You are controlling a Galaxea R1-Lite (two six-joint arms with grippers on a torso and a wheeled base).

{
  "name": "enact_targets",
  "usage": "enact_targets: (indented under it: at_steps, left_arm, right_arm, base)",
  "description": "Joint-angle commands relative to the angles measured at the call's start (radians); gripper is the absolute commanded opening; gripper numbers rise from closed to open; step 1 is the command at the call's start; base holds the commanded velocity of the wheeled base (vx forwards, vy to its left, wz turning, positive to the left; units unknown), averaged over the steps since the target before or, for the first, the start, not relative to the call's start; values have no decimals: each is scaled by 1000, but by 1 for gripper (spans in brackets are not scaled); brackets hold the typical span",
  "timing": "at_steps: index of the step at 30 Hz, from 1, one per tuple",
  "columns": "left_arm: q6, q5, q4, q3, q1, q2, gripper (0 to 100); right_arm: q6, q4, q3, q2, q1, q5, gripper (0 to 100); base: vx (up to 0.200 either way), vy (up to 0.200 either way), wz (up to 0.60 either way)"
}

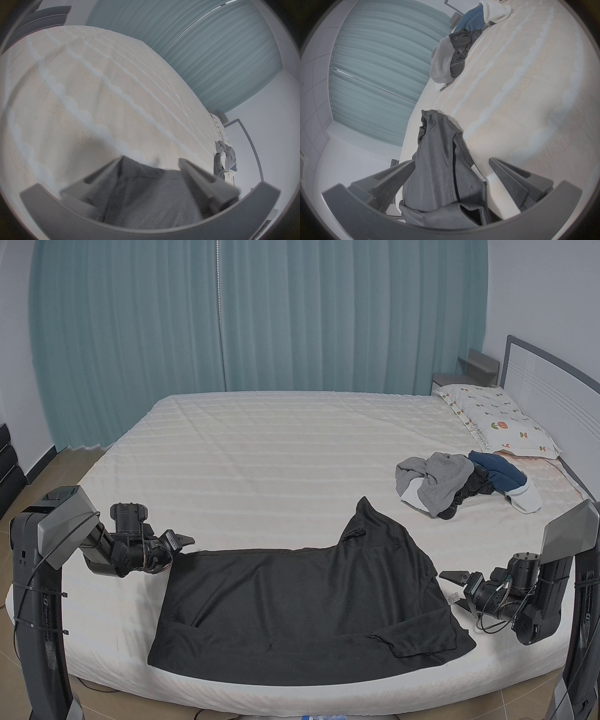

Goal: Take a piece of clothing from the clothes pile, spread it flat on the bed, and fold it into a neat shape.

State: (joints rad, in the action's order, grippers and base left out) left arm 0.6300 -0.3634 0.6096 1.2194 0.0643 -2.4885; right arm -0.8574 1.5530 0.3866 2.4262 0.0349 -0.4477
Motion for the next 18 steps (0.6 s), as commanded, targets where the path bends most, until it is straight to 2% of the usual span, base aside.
enact_targets:
  at_steps: [1,10,14,18]
  left_arm:
    - [0,1,1,0,0,-1,0]
    - [5,8,7,2,3,2,0]
    - [10,64,7,2,3,5,0]
    - [10,81,9,5,3,7,0]
  right_arm:
    - [0,13,-2,1,0,0,100]
    - [1,13,-2,1,0,0,100]
    - [1,13,-2,2,0,1,100]
    - [1,13,-2,2,0,1,100]
  base:
    - [0,0,0]
    - [0,0,0]
    - [0,0,0]
    - [0,0,0]
